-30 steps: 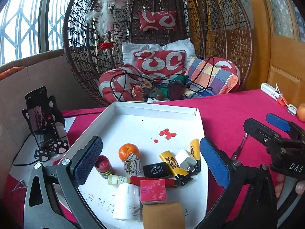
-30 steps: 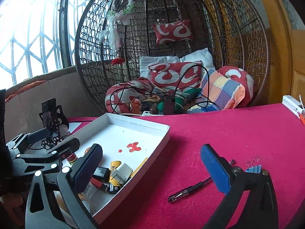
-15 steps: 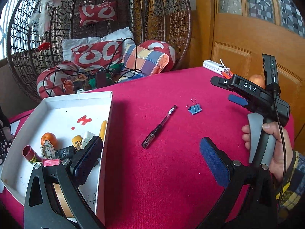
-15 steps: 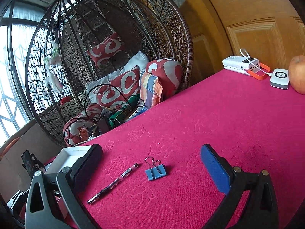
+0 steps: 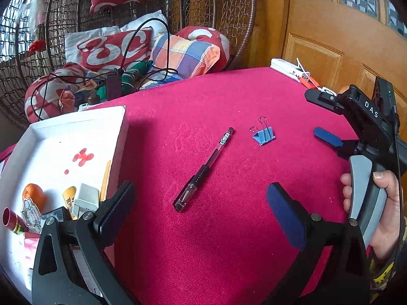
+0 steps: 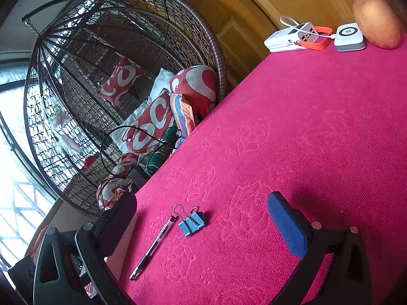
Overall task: Organize rigid objects
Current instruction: 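Grasp the black pen with the left gripper while the right gripper approaches the blue binder clip, then grasp the blue binder clip by its wire handles with the right gripper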
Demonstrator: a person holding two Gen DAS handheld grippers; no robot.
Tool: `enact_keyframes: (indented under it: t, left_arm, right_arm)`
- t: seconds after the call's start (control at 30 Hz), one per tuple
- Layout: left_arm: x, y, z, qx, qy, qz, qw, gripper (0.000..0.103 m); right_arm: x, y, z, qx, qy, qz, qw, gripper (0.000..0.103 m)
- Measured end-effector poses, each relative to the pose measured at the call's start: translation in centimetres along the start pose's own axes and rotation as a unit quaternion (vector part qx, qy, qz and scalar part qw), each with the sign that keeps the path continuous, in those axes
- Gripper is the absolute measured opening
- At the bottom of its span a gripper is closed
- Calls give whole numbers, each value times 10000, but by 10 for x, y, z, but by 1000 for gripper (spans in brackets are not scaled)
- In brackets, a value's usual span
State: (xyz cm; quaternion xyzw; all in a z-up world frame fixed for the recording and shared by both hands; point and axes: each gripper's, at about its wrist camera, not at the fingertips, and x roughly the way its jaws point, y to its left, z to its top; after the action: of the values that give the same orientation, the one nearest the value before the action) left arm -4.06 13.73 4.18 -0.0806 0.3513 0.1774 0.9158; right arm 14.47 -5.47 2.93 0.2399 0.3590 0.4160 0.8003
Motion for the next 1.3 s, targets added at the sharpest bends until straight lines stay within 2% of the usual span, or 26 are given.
enact_keyframes:
  t: [0.1, 0.13, 0.17, 0.2, 0.27, 0.33, 0.37, 0.4, 0.43, 0.5, 0.6, 0.67, 0.8, 0.93, 1.0, 1.07, 1.1, 1.13, 1.2, 1.27, 1.3]
  left_arm:
    - [25, -6, 8, 217, 232, 56, 9995, 103]
    - [35, -10, 10, 299, 319, 100, 9990, 97]
    - [45, -13, 11, 355, 422, 179, 9983, 90]
    - [55, -15, 12, 388, 559, 235, 9974, 72]
    - [63, -14, 15, 253, 646, 126, 9975, 62]
    - [63, -13, 16, 212, 696, -5, 9974, 45]
    - [61, -14, 15, 282, 681, -32, 9973, 42]
    - [58, -16, 12, 387, 665, -37, 9970, 34]
    - [55, -17, 11, 447, 652, -52, 9969, 18]
    - [50, -19, 6, 495, 649, -31, 9967, 10]
    - [40, -21, -4, 502, 539, 25, 9973, 9]
    - [29, -18, -6, 324, 373, -63, 9988, 9]
    - [7, -15, -9, 215, 137, -41, 9997, 9]
    - [-11, -11, -13, 115, -17, -75, 9999, 9]
    - [-17, -11, -14, 107, -67, -73, 9999, 9]
    - [-22, -13, -15, 173, -98, 20, 9998, 9]
    - [-23, -14, -15, 207, -110, 75, 9997, 9]
    - [-24, -14, -16, 223, -113, 144, 9996, 9]
    - [-25, -14, -16, 222, -115, 219, 9994, 9]
    - [-29, -17, -18, 319, -180, 399, 9985, 9]
    - [-31, -18, -19, 382, -219, 475, 9979, 9]
  right_arm:
    - [0, -1, 0, -1, 5, -4, 10000, 103]
    - [1, -1, 0, 1, 3, -6, 10000, 103]
    - [1, -1, 0, -1, 7, -9, 10000, 103]
    - [2, -2, 1, -7, 17, -21, 10000, 103]
    - [2, -3, 1, -12, 26, -32, 10000, 103]
    - [2, -3, 0, -10, 25, -28, 10000, 103]
    - [2, -3, 0, -5, 20, -21, 10000, 103]
    - [2, -3, 0, -3, 20, -19, 10000, 103]
    - [2, -3, 0, -7, 20, -25, 10000, 103]
    - [2, -3, 0, -13, 32, -28, 10000, 103]
    - [2, -3, 0, -52, 89, -30, 9999, 103]
    - [4, 0, -1, -122, 194, -70, 9997, 103]
    - [18, 16, -4, -669, 816, -469, 9933, 103]
    - [44, 45, -20, -1792, 1422, -1171, 9664, 103]
    - [58, 58, -26, -2267, 1641, -1284, 9514, 102]
    - [72, 66, -31, -2622, 1780, -1446, 9374, 91]
    - [78, 70, -33, -2791, 1811, -1550, 9302, 90]
    - [83, 73, -35, -2912, 1861, -1596, 9247, 85]
    - [87, 78, -38, -3175, 1850, -1695, 9144, 71]
    - [87, 80, -39, -3306, 1820, -1670, 9109, 40]
    - [84, 79, -38, -3259, 1820, -1561, 9145, 31]
